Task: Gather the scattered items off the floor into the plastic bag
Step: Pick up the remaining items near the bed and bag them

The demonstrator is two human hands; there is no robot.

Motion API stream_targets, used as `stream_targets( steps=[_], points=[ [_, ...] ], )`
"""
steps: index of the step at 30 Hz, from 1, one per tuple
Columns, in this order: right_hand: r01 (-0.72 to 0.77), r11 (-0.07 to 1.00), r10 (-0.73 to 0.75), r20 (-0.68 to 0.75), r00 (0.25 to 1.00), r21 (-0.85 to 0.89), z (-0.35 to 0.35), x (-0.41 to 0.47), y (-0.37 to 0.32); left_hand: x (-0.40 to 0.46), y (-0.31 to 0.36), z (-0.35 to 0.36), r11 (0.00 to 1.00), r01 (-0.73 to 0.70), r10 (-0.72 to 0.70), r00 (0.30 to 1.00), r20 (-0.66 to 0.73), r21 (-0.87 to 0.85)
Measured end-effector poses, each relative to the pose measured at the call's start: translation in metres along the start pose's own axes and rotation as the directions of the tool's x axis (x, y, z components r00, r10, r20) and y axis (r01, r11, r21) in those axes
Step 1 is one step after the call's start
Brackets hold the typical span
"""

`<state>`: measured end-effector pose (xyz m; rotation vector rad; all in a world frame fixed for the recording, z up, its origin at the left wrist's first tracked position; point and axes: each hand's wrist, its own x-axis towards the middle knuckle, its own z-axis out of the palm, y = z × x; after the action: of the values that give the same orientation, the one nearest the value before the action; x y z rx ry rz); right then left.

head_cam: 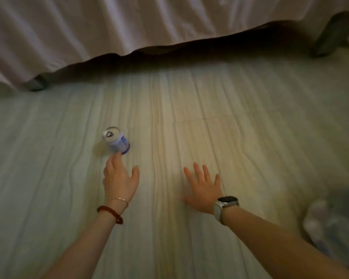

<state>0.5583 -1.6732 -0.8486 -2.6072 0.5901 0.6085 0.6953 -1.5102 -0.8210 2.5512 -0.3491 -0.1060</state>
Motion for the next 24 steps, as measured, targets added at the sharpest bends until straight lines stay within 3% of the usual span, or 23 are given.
stream_targets(
  steps=[3, 7, 12, 17, 21, 24],
  points=[
    [0.013, 0.994, -0.002, 0.096, 0.995, -0.107, 0.027, 0.028, -0.004, 0.046, -0.02, 0.005, 0.988, 0.064, -0.072, 0.996, -0.055, -0.14],
    [0.047, 0.983, -0.034, 0.075, 0.997, -0.176, 0.042, 0.033, 0.002, 0.101, -0.036, 0.026, 0.899, 0.209, -0.226, 0.974, 0.0, -0.385],
    [0.048, 0.99, -0.039, 0.07, 0.997, -0.135, 0.046, 0.037, 0.004, 0.132, -0.04, 0.042, 0.818, 0.181, -0.248, 0.968, -0.051, -0.547],
    [0.06, 0.991, -0.053, 0.064, 0.997, -0.118, 0.048, 0.038, 0.006, 0.103, -0.027, 0.032, 0.813, 0.108, -0.228, 0.963, -0.143, -0.572],
    [0.078, 0.996, -0.073, 0.105, 0.992, -0.049, 0.043, 0.039, 0.007, 0.037, -0.011, 0.019, 0.736, 0.054, -0.159, 0.983, -0.095, -0.675],
    [0.071, 0.972, -0.095, 0.097, 0.991, 0.223, 0.014, 0.019, 0.008, -0.017, 0.006, 0.011, 0.713, 0.061, -0.085, 0.996, -0.001, -0.698]
  ],
)
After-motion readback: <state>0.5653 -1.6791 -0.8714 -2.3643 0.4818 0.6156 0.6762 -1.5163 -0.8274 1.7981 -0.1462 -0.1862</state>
